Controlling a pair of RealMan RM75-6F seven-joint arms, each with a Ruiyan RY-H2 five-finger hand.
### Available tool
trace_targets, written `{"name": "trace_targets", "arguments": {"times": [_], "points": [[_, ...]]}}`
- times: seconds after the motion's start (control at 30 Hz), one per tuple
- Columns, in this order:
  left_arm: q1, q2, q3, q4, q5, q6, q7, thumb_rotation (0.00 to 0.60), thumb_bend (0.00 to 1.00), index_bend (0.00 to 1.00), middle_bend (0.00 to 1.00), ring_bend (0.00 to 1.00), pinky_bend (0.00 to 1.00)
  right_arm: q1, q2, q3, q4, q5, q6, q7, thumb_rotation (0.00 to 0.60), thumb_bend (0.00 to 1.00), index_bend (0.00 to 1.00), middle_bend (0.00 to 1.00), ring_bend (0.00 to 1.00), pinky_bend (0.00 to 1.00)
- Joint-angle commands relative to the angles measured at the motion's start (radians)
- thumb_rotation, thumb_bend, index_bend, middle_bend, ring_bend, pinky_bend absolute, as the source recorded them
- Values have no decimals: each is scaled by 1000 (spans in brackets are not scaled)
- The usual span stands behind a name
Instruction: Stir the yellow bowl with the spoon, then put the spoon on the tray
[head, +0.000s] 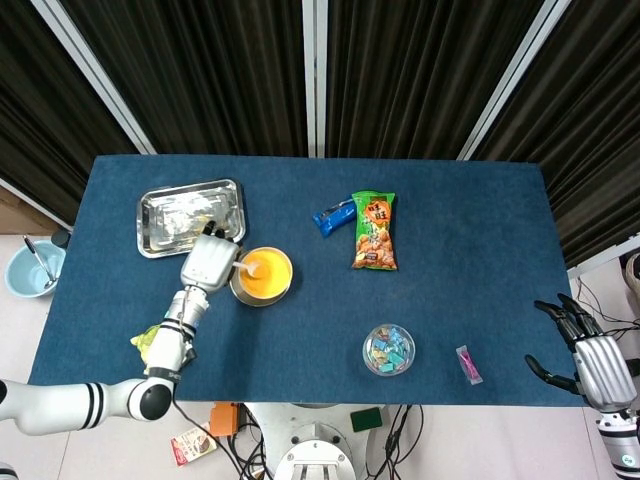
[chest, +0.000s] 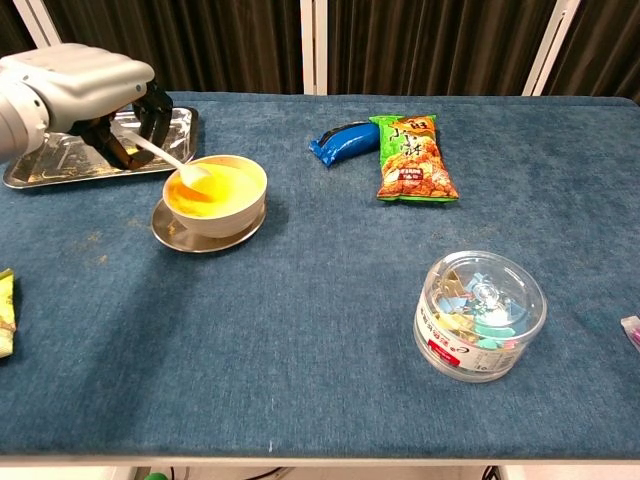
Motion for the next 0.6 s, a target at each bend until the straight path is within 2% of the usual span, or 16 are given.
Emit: {"name": "trace_targets", "arguments": {"times": [0.03,0.6], "points": [[-4,26,-12,-26,-24,-19,-19,600,458,658,521,315,183,0,0,0,1,0,0,1,600,245,172,217,78,189],[-28,99,-34,-124,-74,-35,-88,600,458,659,525,315,184,-4,-1,1,9,-1,11,9,600,246,172,217,78,190]]}}
